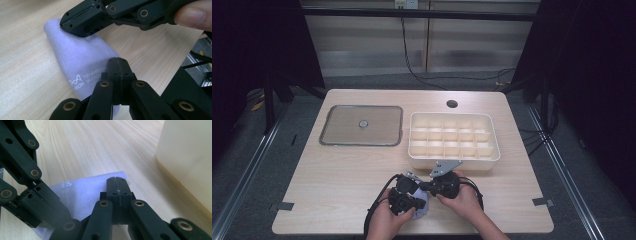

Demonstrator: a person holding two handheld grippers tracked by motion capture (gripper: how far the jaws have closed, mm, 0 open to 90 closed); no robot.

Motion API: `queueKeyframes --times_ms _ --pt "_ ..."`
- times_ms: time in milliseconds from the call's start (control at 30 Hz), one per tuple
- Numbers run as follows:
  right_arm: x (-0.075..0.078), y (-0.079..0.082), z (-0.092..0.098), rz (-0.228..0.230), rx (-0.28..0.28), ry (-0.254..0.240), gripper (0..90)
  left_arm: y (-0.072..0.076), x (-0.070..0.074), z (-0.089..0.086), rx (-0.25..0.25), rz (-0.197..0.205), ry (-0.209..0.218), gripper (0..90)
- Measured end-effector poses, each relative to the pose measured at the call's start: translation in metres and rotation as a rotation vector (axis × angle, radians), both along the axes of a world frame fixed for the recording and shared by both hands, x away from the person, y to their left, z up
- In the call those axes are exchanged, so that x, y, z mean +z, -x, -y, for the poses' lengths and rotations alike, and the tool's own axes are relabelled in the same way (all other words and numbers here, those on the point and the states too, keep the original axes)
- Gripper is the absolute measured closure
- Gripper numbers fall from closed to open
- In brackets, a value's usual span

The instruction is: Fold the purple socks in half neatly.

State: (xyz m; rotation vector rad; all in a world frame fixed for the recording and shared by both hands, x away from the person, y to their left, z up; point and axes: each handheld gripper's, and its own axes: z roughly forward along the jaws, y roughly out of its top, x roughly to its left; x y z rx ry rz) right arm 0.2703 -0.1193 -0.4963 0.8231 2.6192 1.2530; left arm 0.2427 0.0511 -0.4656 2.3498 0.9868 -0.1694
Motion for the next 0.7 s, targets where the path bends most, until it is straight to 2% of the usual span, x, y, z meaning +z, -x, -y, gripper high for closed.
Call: queueKeyframes --times_ms 133,233,367,500,700 --pt "0.0 0.0 0.0 0.003 -0.002 0.001 90.0 -0.001 0.004 -0.001 0.004 0.004 0.005 90.0" --pt "0.0 0.0 0.0 0.001 -0.001 -0.001 90.0 -0.002 0.007 -0.002 0.019 0.022 0.03 90.0" --pt "0.0 0.0 0.0 -0.002 -0.002 0.001 90.0 -0.002 0.004 -0.001 0.011 0.024 0.042 90.0" --pt "0.0 0.0 0.0 -0.005 -0.002 -0.003 90.0 -0.001 -0.002 0.002 0.004 0.001 0.019 90.0" --pt "0.0 -0.001 -0.001 -0.004 0.001 0.004 90.0 0.003 -0.003 0.006 0.004 0.001 0.016 90.0"
